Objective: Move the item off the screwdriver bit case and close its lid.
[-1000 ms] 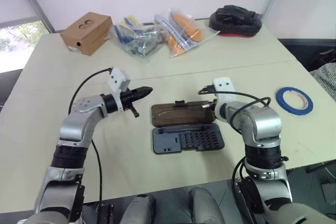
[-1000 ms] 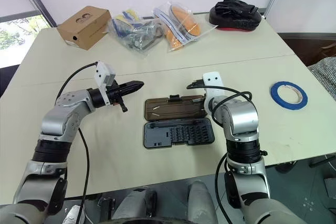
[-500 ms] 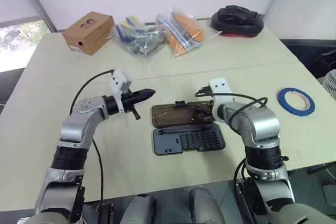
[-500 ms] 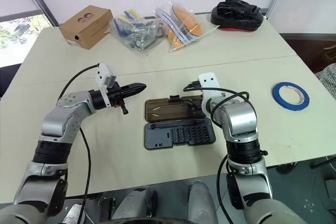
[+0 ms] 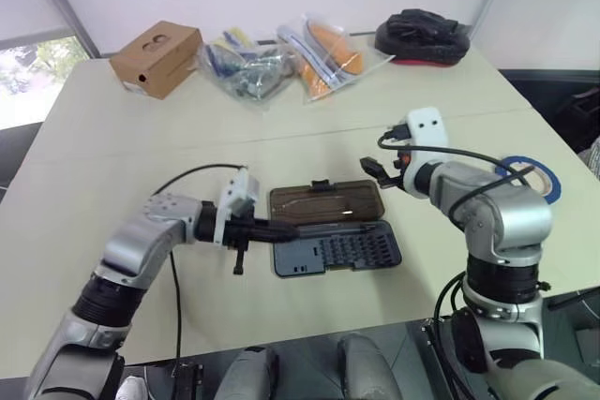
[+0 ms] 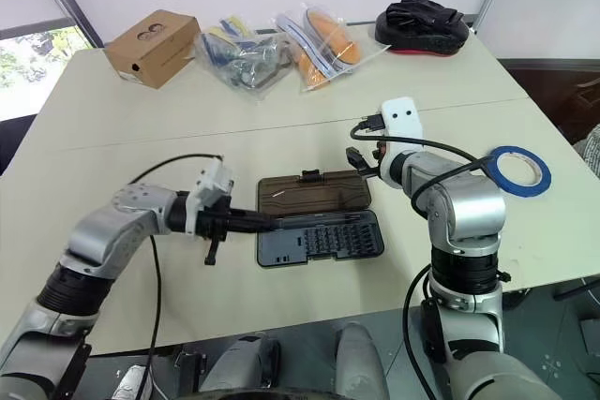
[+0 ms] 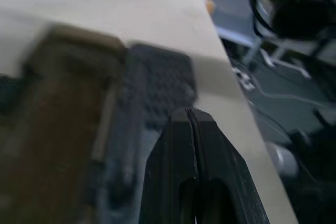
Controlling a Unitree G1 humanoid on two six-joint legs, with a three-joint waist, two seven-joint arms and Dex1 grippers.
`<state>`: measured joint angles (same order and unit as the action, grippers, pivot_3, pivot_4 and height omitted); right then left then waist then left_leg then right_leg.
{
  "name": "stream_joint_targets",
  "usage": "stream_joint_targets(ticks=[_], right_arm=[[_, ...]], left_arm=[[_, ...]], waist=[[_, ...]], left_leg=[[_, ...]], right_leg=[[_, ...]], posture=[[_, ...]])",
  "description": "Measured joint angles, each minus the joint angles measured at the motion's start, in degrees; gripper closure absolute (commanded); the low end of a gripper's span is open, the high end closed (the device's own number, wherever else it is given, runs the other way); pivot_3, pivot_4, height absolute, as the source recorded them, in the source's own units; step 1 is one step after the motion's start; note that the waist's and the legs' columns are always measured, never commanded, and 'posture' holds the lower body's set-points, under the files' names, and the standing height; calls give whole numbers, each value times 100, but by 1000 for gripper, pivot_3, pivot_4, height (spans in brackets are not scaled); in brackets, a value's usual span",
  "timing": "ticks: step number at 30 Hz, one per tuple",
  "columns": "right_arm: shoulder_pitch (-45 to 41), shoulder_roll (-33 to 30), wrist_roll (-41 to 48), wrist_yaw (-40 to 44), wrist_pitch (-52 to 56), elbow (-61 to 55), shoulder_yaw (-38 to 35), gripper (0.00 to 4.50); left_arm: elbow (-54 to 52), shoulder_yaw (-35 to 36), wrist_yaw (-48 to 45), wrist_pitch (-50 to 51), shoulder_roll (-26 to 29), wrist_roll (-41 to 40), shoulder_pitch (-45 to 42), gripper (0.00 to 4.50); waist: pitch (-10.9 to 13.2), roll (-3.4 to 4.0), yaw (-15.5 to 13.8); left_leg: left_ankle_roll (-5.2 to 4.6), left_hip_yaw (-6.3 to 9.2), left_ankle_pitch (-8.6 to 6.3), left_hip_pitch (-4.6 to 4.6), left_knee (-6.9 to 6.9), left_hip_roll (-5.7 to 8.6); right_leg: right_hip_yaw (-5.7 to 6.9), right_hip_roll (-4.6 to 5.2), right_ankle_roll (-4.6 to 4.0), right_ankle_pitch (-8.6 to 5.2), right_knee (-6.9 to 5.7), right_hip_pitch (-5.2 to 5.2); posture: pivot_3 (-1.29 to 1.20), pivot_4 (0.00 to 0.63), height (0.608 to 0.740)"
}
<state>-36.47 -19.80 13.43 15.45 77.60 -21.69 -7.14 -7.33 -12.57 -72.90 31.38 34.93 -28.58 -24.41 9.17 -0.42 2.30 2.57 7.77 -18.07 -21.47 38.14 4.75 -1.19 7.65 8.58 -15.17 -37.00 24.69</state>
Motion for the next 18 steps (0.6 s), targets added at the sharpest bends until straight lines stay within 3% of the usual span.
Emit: stream_joint_targets(ticks=[11, 18], right_arm=[[-184, -517, 31, 631, -1121, 759, 887, 50], [-454, -1140, 28, 1711, -2024, 1097, 1774, 50]], left_arm=[[773, -319, -431, -1140, 180, 814, 331, 4500], [917, -188, -398, -1750, 171, 882, 561, 4500]], waist=[[0, 0, 22], [0, 0, -9]], left_leg=[[-1, -4, 0, 0, -2, -3], [-2, -4, -1, 3, 1, -2]], right_leg=[[0, 0, 0, 0, 1, 3], [1, 2, 0, 0, 4, -4]], posture=[[0, 150, 740], [0, 150, 740]])
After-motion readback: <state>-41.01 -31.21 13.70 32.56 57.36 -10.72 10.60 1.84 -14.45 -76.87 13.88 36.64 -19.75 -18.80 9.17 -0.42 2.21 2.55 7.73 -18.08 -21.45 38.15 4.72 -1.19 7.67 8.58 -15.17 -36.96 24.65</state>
